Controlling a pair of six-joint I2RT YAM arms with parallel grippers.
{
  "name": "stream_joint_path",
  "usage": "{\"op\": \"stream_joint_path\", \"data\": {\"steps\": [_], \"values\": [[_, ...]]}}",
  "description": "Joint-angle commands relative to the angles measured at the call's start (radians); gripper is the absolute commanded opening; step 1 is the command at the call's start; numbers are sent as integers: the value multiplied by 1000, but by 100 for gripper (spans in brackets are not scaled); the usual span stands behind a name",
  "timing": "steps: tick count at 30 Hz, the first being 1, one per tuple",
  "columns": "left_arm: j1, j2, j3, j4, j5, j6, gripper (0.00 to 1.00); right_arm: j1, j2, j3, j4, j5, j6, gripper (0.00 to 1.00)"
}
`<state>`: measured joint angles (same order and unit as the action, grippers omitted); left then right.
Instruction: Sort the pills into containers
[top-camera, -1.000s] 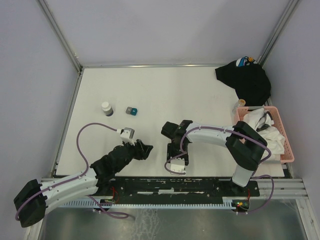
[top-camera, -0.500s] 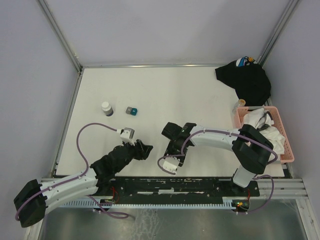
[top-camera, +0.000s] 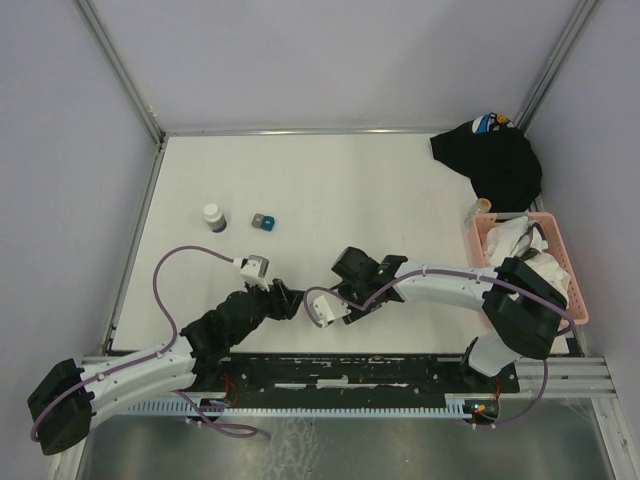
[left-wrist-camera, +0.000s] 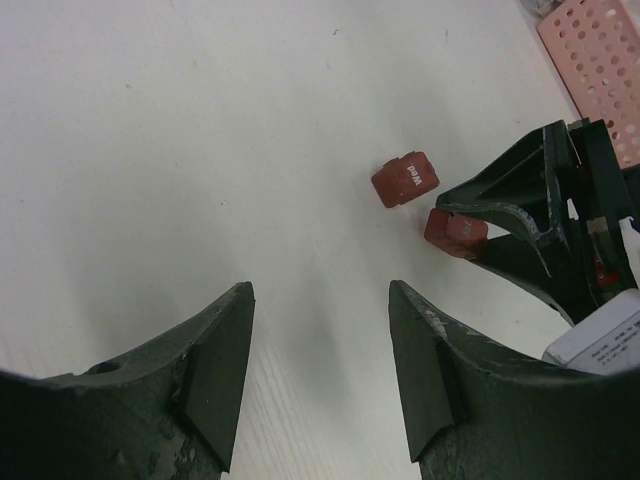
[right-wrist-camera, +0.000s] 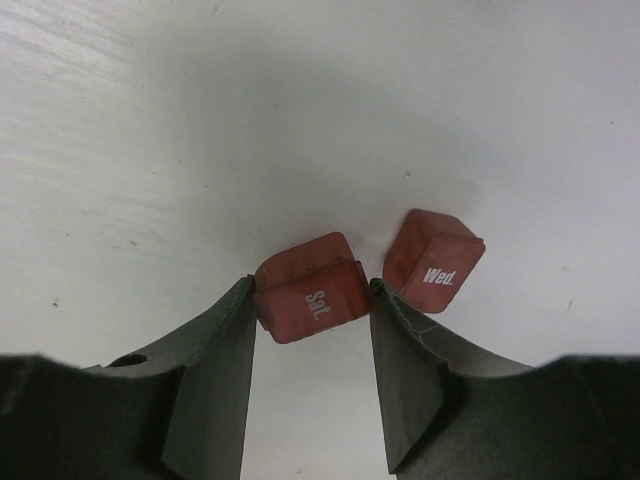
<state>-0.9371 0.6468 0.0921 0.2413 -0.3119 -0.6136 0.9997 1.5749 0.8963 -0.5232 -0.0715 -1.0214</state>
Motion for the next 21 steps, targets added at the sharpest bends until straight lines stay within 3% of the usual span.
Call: {"op": "stream_joint_path", "data": {"steps": [1,12,17,21], "values": [[4,8,23,56,3,-22,62,5,1,33,-20,17,199,45],[4,-60,1,25,-12,-28,62,-33,73,138,-143,-87,269,66],[4,-73,-4,19,-15,-26,62,-54,74,126,-148,-109,234,76],[5,-75,-7,19,-17,-25,62,-66,26,81,-147,-170,107,80]]}}
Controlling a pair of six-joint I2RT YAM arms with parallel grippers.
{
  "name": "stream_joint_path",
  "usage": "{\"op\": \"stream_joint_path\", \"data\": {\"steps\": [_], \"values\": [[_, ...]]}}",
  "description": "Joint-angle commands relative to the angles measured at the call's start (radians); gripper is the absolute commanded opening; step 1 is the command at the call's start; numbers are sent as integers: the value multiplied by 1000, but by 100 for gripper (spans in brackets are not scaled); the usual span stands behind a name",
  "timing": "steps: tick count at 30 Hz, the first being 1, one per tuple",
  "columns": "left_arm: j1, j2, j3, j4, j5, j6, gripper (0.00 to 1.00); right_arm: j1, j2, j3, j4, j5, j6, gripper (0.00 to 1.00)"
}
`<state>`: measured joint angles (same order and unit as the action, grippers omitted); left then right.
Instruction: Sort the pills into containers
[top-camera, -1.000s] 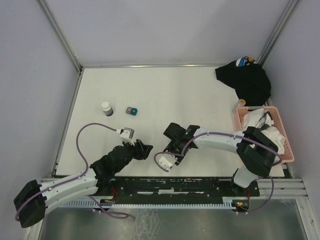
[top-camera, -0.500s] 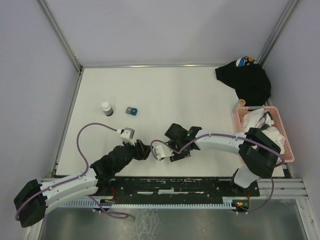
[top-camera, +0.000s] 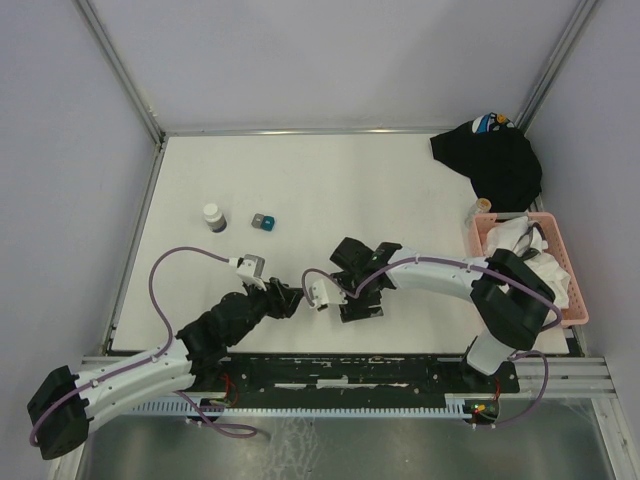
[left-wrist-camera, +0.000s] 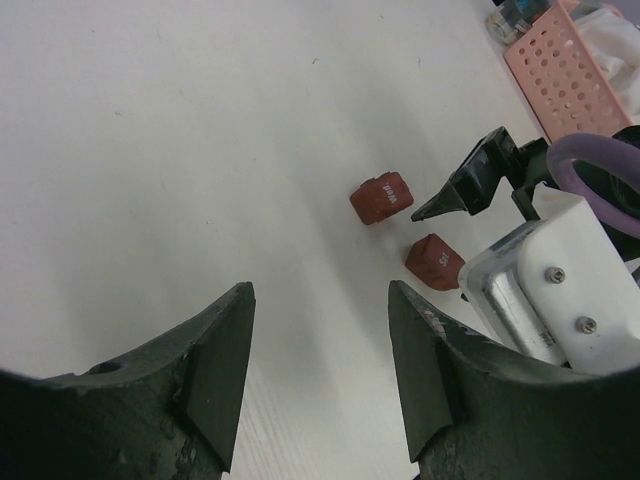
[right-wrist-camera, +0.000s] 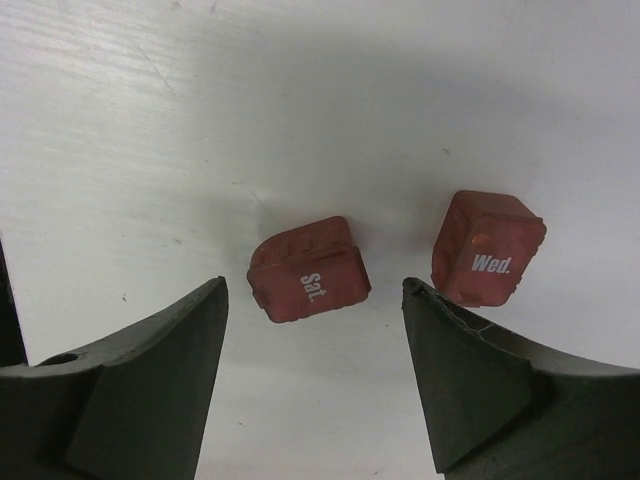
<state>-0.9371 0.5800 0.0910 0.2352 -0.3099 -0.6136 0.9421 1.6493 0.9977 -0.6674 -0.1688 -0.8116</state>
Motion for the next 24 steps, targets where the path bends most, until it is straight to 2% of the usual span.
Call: {"op": "stream_joint_path", "data": {"steps": [1,4,9,14,24], "values": [[4,-7,-7,28,-19,-23,62,-13,-64,-47,9,-97,-144,81],[5,-2,-4,35,-16,-21,62,-17,-101,-108,54,-132,-229,81],[4,12,0,48,-4,-20,62,-19,-103,-126,97,-133,-249,79],[6,12,-6,51,4,-28,62,-19,-102,-136,151,-117,-211,76],[3,-6,-16,50,9,-35,62,-20,-88,-93,103,-140,-147,73]]}}
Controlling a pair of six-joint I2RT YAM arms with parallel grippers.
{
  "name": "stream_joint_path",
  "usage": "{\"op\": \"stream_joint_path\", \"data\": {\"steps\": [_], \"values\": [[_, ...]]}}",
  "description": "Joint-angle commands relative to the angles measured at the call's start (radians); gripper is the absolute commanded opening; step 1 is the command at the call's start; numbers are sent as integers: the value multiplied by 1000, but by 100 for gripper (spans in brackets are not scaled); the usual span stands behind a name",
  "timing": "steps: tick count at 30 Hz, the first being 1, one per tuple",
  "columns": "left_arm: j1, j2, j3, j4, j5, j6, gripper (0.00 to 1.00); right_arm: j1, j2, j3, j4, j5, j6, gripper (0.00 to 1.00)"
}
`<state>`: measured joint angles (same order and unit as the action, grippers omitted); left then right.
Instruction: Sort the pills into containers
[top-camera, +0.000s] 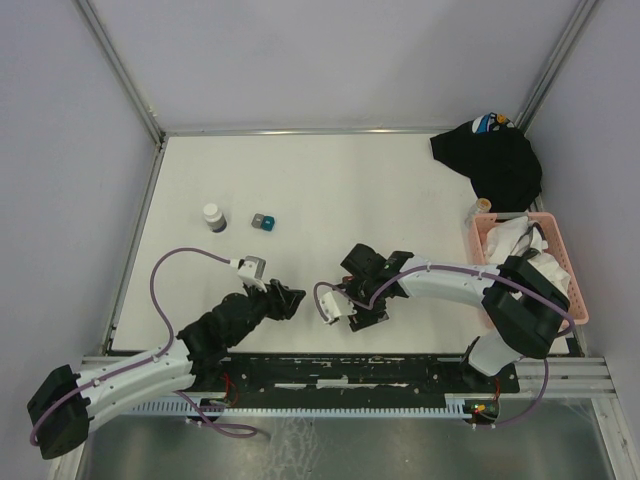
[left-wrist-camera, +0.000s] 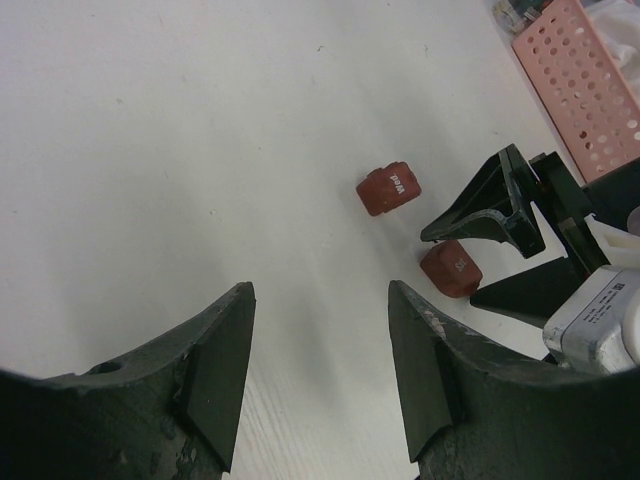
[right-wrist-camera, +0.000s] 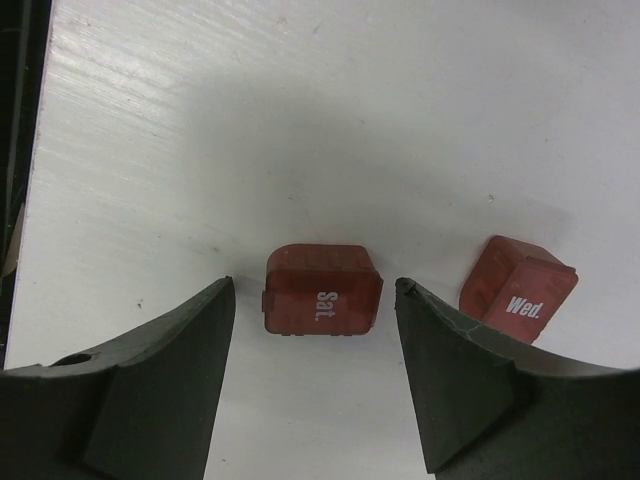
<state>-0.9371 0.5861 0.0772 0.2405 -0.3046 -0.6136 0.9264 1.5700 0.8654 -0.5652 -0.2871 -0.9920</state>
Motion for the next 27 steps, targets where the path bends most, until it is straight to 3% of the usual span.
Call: {"op": "stream_joint_path", "data": {"steps": [1,11,19,23,27], "values": [[6,-14,-3,45,3,-35,62,-5,-9,41,0,-25,39,72],[5,-26,-6,40,6,-37,62,-7,-11,43,13,-15,68,63],[4,-40,-13,60,36,-15,62,-24,-25,94,-41,-54,115,29],[4,-41,-35,228,215,103,63,-110,-66,187,-141,-180,229,18],[3,-33,-56,512,422,237,65,-196,-102,314,-259,-323,405,17]]}}
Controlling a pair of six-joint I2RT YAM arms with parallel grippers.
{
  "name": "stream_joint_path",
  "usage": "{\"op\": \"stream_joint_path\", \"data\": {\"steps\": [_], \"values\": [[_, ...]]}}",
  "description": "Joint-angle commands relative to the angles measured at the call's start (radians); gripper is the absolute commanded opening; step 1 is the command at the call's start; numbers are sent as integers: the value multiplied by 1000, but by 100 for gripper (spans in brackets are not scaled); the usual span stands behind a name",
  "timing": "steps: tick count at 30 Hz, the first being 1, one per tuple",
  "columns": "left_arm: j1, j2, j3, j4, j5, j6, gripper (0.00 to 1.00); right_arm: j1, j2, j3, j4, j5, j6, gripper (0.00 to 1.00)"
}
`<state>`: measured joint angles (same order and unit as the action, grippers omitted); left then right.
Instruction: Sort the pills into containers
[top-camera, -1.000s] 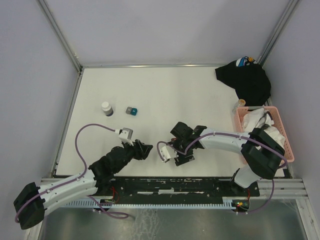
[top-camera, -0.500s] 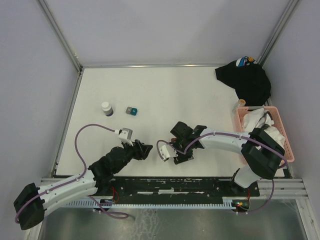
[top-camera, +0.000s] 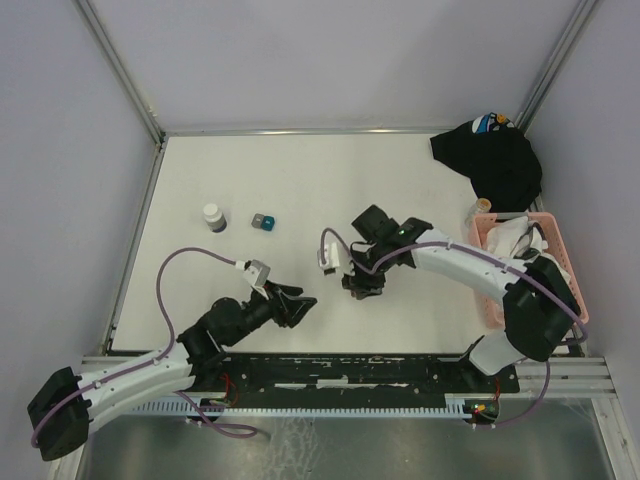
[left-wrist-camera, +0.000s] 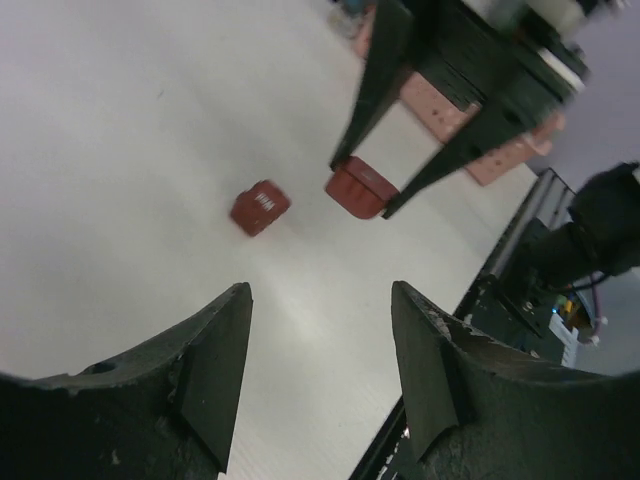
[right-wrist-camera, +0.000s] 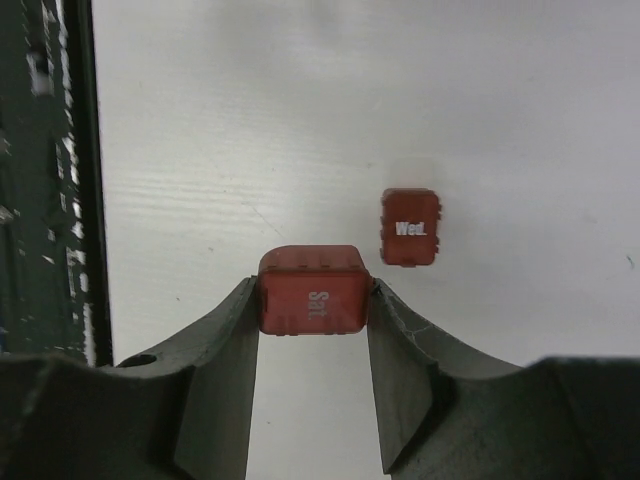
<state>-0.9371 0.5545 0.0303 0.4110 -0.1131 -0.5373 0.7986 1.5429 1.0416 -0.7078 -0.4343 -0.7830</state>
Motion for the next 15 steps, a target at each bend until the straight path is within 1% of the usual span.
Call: {"op": "stream_joint_path", "data": {"steps": [1,3,4,6,8,9,11,12,15], "values": [[2,0,-12,392,259,217,65,-84,-83,162,-144,-211,264,17],[-1,6,-18,480,308,316,68,-111,-106,191,-142,-275,390,17],[-2,16,-20,528,331,373,72,-130,-122,195,-133,-334,440,17],[-8,46,-22,616,359,489,77,-194,-141,196,-97,-410,523,17],[-17,83,-3,654,372,603,79,-270,-136,189,-55,-518,606,17],[-28,102,10,665,363,658,80,-299,-124,185,-39,-582,645,17],[-67,145,31,695,318,773,86,-328,-105,165,4,-680,720,17],[-91,168,40,707,285,840,89,-331,-101,151,36,-713,756,17],[-155,265,78,743,194,994,92,-339,-111,101,176,-755,890,17]]}}
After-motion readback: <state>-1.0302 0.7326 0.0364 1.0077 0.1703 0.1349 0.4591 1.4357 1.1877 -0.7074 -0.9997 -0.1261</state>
